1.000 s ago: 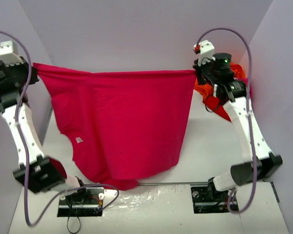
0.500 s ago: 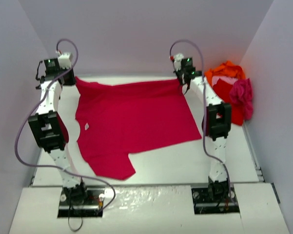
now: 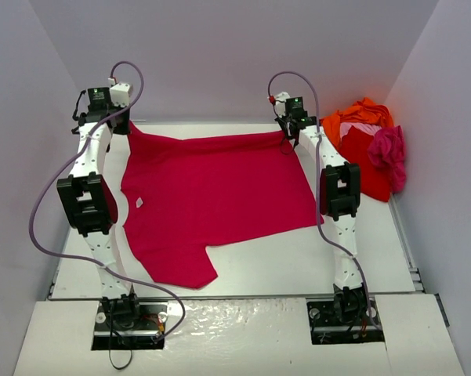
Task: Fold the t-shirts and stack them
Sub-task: Flatten out the tshirt, then fold the flattened tshirt in 1/3 of the way
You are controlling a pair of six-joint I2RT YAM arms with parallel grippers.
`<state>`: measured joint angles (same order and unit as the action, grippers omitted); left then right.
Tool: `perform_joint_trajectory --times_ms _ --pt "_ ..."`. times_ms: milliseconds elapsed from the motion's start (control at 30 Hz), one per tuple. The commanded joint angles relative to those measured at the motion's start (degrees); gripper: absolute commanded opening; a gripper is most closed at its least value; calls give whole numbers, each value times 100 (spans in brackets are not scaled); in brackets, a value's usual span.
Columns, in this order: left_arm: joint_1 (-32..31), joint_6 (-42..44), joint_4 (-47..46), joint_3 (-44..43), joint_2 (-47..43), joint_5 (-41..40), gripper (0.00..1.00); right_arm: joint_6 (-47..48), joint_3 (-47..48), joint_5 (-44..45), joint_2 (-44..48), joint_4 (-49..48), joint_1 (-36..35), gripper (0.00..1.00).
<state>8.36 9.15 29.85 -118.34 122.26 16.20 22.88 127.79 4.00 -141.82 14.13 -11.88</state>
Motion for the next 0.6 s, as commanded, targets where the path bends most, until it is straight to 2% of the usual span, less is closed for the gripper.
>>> perform_joint_trajectory --times_ms 0,200,333,500,567 --pt "-18 177 47 -436 -272 -169 0 167 360 244 172 -244 19 0" --pt "-18 234 392 -309 -835 -70 0 236 510 293 149 -261 45 0" --pt "-27 285 505 164 -1283 -79 0 243 498 274 201 -262 45 0" --pt "-30 401 398 1222 -2387 -62 0 299 362 218 326 -288 54 0" --pt "-42 412 691 1345 -2615 49 0 329 298 212 366 -306 60 0"
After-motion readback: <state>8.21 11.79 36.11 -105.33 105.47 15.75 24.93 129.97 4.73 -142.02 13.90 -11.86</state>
